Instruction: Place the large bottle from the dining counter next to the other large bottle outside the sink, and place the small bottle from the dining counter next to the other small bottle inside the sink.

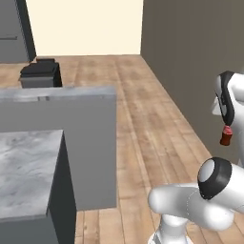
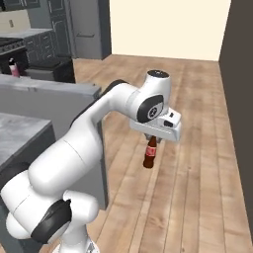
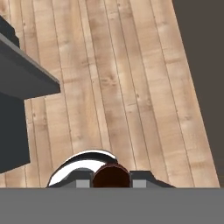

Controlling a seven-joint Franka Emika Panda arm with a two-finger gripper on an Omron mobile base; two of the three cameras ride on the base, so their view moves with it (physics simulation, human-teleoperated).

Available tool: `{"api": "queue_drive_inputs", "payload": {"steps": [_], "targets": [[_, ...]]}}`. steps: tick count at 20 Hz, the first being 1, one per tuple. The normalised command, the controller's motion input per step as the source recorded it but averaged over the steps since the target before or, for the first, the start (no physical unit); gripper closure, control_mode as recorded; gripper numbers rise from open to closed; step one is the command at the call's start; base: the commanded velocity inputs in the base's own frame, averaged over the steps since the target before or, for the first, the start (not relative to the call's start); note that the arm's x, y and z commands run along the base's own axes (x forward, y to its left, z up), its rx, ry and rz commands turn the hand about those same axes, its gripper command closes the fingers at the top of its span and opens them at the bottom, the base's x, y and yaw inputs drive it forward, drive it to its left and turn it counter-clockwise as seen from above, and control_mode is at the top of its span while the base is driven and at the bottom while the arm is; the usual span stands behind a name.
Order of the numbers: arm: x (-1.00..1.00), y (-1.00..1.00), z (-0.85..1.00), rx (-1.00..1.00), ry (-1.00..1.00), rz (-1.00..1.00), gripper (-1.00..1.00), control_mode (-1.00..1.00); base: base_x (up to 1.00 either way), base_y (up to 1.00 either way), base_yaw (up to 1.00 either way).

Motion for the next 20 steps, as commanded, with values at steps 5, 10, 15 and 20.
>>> {"api": "queue_drive_inputs", "payload": {"steps": [5,10,15,20], "targets": [[0.00,0.00,0.00,0.00,0.00,0.00,1.00,1.00,0.53,-0.55,0.11],[0.00,0.00,0.00,0.00,0.00,0.00,1.00,1.00,0.55,-0.52,0.11],[0.00,0.00,0.00,0.00,0.00,0.00,1.00,1.00,0.68,-0.74,0.05],[0.00,0.00,0.00,0.00,0.00,0.00,1.00,1.00,0.97,-0.82,0.00]]}}
